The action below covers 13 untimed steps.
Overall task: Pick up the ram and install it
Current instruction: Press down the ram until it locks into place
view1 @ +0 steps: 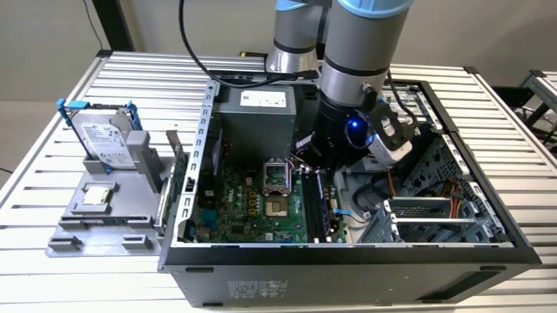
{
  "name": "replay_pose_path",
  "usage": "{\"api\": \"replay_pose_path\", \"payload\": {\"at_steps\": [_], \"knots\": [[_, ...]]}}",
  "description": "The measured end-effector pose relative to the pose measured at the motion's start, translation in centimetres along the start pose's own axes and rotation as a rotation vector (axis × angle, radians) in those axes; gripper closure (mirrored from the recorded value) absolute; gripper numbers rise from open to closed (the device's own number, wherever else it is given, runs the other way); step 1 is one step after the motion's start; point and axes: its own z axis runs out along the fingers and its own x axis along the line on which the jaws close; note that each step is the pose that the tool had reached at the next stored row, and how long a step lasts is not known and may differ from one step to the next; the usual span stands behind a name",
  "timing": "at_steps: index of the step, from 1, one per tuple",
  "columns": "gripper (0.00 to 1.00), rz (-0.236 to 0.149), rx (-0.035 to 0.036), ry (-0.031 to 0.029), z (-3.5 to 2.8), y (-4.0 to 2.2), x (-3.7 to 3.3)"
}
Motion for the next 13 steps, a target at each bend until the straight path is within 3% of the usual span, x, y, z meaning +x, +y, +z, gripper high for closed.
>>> {"api": "replay_pose_path", "payload": {"at_steps": [8, 13], "knots": [[1.00, -0.001, -0.0001, -0.0001, -3.57, -0.15, -0.16], [1.00, -0.001, -0.0001, -0.0005, -3.66, -0.15, -0.16]]}}
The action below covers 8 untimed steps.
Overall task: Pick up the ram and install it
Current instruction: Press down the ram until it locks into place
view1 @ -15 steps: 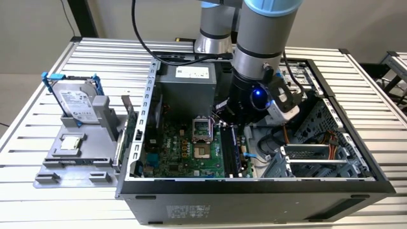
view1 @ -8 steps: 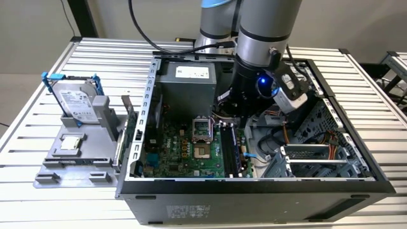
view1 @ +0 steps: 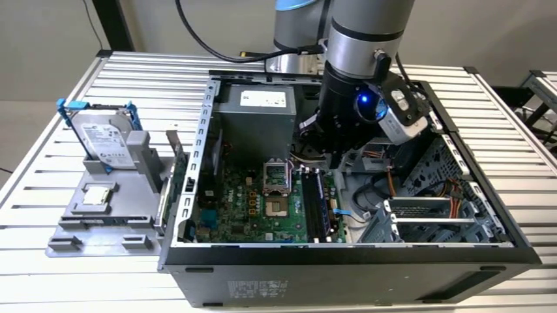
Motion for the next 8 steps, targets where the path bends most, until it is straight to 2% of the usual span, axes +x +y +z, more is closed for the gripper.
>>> {"api": "replay_pose_path", "payload": {"at_steps": [8], "knots": [[1.00, 0.000, 0.0016, 0.0001, -0.03, 0.00, 0.00]]}}
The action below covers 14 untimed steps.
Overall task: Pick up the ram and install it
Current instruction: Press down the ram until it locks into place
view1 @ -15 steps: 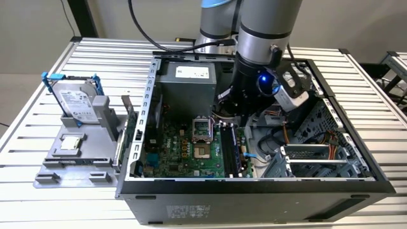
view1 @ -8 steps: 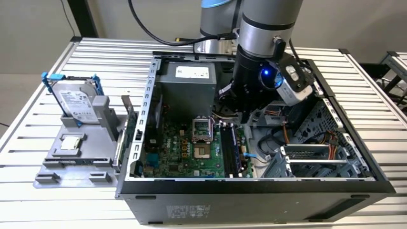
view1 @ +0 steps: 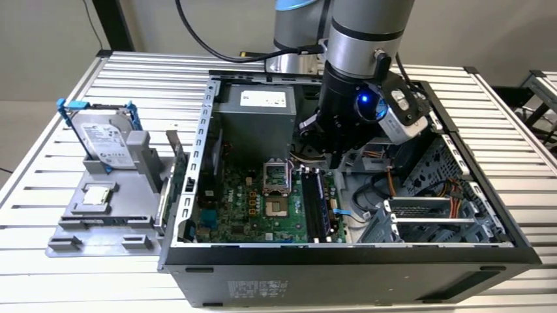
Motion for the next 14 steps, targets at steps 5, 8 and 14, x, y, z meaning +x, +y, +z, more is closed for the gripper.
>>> {"api": "replay_pose_path", "payload": {"at_steps": [5, 8, 14], "knots": [[1.00, 0.000, 0.0021, 0.0002, 0.01, 0.00, 0.00], [1.00, 0.000, 0.0026, 0.0003, 0.01, 0.00, 0.00], [1.00, -0.006, 0.0028, 0.0000, 0.01, 0.01, 0.00]]}}
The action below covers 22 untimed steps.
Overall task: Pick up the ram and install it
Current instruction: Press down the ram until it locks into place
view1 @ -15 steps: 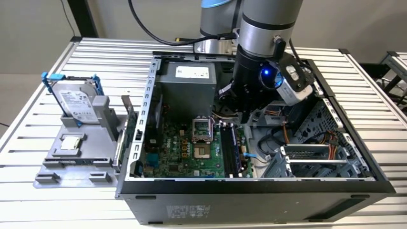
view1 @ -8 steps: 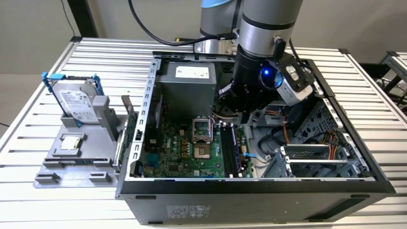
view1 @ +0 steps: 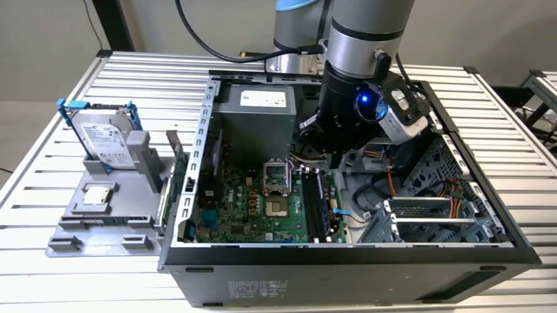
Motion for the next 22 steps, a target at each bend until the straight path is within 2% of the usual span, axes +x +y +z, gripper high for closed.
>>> {"api": "replay_pose_path", "payload": {"at_steps": [12, 18, 19, 20, 22], "knots": [[1.00, -0.134, -0.0060, -0.0062, 0.00, 0.00, 0.00], [1.00, -0.239, -0.0112, -0.0102, -0.01, 0.00, 0.01], [1.00, -0.249, -0.0152, -0.0094, -0.01, -0.01, 0.01], [1.00, -0.257, -0.0223, -0.0074, 0.00, -0.01, 0.01], [1.00, -0.270, -0.0399, -0.0028, 0.00, 0.00, 0.00]]}}
